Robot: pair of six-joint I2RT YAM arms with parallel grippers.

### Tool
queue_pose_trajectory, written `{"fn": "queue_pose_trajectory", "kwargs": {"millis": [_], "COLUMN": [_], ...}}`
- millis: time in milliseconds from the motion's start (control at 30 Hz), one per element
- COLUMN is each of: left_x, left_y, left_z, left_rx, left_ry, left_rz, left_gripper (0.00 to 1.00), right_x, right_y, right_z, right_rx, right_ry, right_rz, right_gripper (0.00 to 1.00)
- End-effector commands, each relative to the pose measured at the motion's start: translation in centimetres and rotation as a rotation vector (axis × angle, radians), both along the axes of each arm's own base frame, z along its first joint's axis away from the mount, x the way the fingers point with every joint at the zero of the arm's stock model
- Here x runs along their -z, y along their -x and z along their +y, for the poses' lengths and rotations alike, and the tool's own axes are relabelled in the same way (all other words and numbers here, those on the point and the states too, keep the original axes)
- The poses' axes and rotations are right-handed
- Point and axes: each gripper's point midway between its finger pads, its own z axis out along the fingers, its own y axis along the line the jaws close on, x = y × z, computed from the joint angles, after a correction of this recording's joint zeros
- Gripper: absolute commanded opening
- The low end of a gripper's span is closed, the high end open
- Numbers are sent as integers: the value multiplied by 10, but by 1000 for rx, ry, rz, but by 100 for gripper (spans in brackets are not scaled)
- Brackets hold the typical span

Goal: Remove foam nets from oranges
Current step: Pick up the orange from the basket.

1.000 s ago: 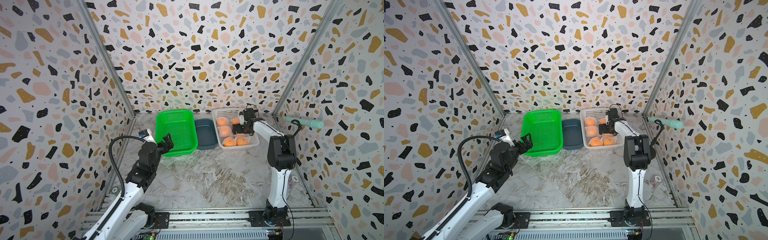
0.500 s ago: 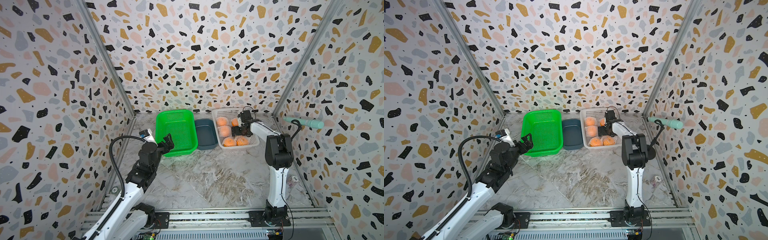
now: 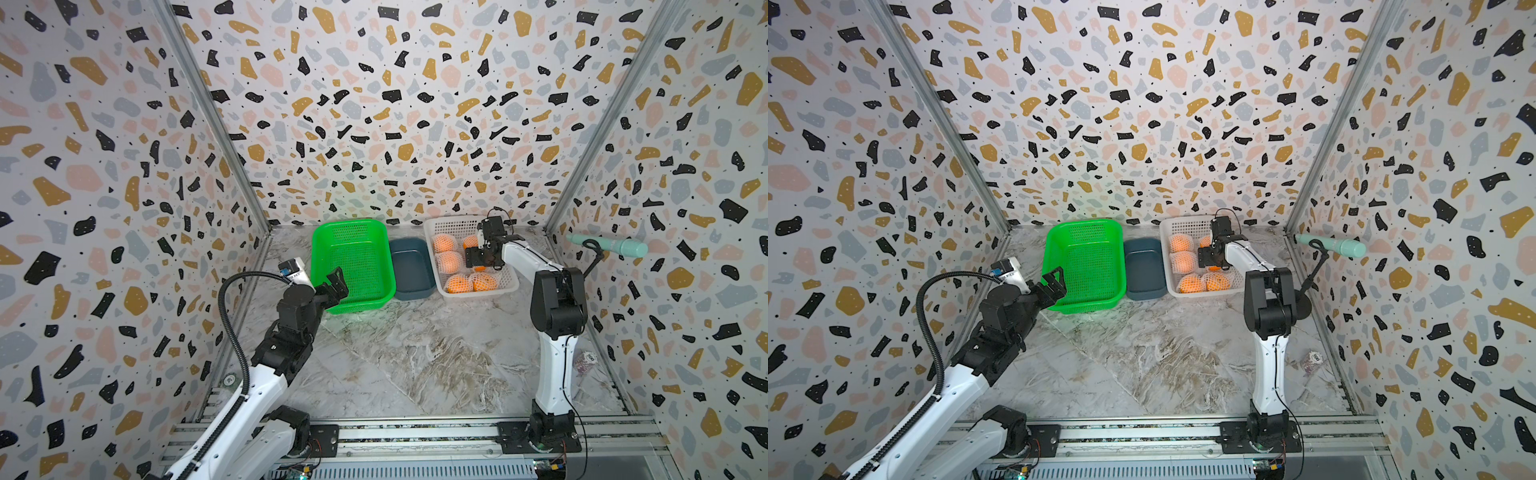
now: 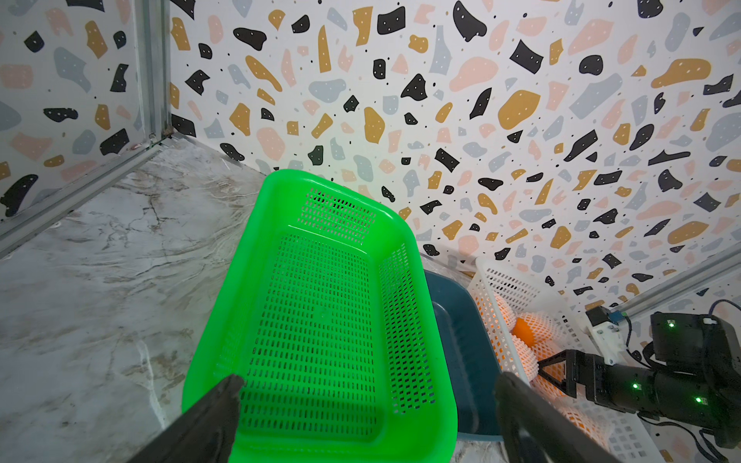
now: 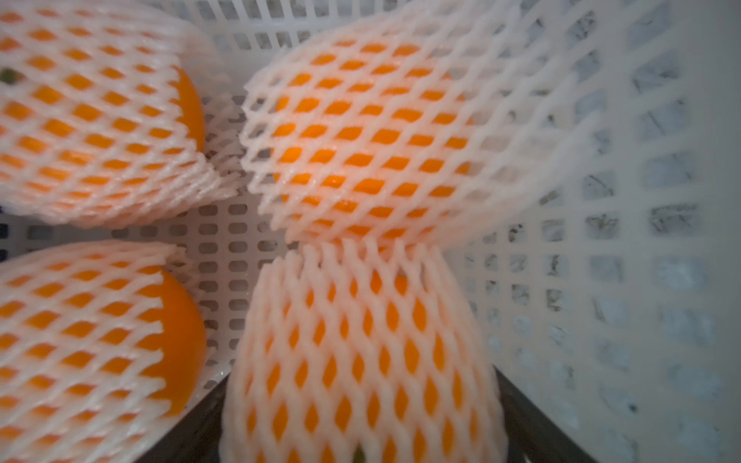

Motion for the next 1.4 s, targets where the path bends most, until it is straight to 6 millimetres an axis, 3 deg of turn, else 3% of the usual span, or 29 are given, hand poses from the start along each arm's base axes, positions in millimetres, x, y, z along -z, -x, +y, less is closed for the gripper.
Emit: {"fn": "queue_pose_trajectory", "kwargs": {"millis": [0, 533, 800, 1100, 1367], "left_x": [-11, -11, -12, -14, -18], "left_y": [1, -1, 0, -2, -3], "left_z": [-3, -8, -11, -16, -21], "left_rx": [16, 29, 40, 59, 79], "left_ry": [5, 15, 14, 7, 5], "left_rz": [-36, -39, -41, -43, -50], "left_gripper": [99, 99, 99, 99, 99], "right_x": [-15, -70, -86, -119, -142], "right_y": [-3, 9, 20, 47, 85], "right_z": [1, 1, 5, 29, 67], "right_rx": [3, -17, -38, -106, -205], "right_ry": [-3, -7, 1, -3, -20], "right_rz": [-21, -88, -92, -133, -161], "right_gripper": [87, 87, 87, 87, 87]}}
